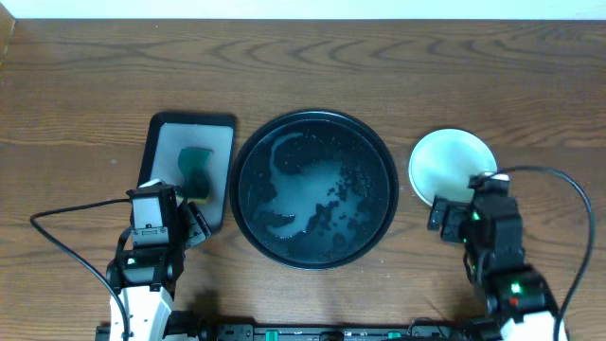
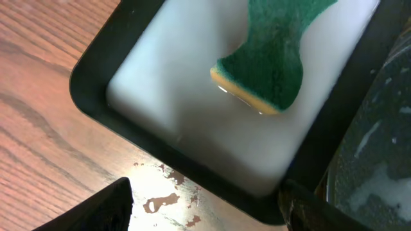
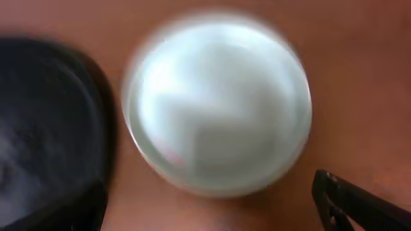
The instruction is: Clean dirty plates on tray and stack at the side
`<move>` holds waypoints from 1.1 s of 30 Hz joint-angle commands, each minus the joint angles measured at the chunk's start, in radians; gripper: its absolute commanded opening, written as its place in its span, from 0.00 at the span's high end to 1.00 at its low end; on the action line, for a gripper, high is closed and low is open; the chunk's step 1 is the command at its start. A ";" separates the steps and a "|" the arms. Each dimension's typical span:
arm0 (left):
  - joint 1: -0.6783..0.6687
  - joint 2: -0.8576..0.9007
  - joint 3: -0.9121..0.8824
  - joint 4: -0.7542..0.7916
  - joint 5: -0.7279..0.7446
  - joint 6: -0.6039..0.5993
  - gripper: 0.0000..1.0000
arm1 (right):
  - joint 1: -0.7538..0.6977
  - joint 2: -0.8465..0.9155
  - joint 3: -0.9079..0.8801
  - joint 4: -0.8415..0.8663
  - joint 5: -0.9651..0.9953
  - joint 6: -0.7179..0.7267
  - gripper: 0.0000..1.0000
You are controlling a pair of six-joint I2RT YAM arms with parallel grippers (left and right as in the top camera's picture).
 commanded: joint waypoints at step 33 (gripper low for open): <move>0.003 0.001 0.000 0.000 -0.013 -0.008 0.26 | 0.012 -0.680 -0.386 0.311 -0.185 -0.226 0.01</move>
